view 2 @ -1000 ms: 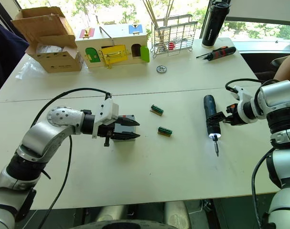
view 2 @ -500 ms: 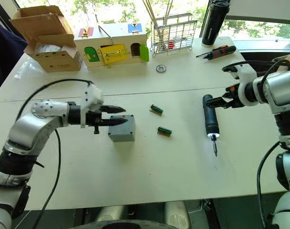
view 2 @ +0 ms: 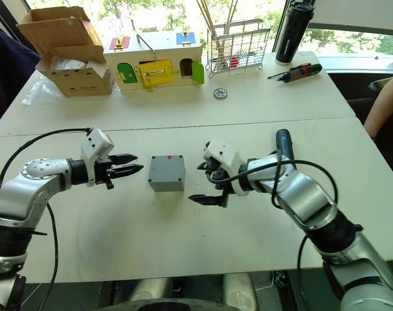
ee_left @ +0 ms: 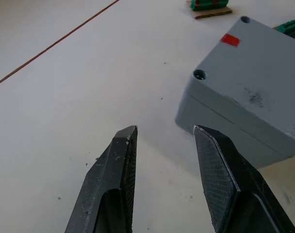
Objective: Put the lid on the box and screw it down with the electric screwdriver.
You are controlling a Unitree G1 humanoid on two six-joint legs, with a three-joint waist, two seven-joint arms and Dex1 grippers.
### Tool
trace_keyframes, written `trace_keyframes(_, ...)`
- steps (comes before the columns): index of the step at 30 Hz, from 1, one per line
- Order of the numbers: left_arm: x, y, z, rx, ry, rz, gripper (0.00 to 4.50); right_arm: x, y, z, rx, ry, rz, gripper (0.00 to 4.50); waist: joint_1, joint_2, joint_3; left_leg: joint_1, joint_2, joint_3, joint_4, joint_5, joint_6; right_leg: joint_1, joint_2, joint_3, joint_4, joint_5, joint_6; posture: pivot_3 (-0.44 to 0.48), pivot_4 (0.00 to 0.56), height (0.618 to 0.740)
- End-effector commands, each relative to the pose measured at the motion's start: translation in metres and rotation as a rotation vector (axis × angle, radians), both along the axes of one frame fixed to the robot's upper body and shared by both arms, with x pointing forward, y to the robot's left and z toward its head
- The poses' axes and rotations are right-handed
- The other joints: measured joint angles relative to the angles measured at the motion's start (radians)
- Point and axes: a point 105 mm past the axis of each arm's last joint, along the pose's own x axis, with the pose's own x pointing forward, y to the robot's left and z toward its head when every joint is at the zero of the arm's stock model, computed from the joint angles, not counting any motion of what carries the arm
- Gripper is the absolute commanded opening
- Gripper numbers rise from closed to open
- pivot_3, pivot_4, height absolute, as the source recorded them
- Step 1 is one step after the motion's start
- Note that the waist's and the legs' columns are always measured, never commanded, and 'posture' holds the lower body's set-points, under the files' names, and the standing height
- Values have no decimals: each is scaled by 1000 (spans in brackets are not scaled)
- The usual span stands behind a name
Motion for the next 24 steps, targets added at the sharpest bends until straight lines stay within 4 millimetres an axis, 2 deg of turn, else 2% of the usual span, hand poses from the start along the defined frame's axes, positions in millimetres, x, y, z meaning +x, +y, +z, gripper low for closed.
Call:
trace_keyframes(1,-2,-3,2,34,-42,-1,1874,5,10,3,17,-19,-34,4418,-3,0,0,0,0,0,0,0,0,0,0,0,0,0,0,0,150,740)
trace_keyframes(5,-5,-8,-2,32,-34,-10,1874,4,17,-4,27,23,-73,4418,-4,0,0,0,0,-1,-1,0,0,-1,0,0,0,0,0,0,150,740)
trace_keyframes(10,-1,-23,-7,29,-49,-39,1874,-4,22,-15,18,161,-106,4418,-3,0,0,0,0,-1,-1,0,0,-1,0,0,0,0,0,0,150,740)
trace_keyframes(13,9,-28,-8,19,-78,-25,1874,-11,31,-14,53,245,-127,4418,-3,0,0,0,0,-1,-1,0,0,0,0,-1,0,0,0,0,150,740)
trace_keyframes(21,35,-36,-12,57,-150,-20,1874,-25,54,-1,163,313,-110,4418,-7,0,0,0,0,-1,-1,0,0,-1,0,-2,2,0,0,0,150,740)
trace_keyframes(24,47,-32,-10,77,-180,1,1874,-23,51,-1,152,299,-135,4418,-7,0,0,0,-1,-1,-1,0,-1,-2,1,-2,3,0,0,0,150,740)
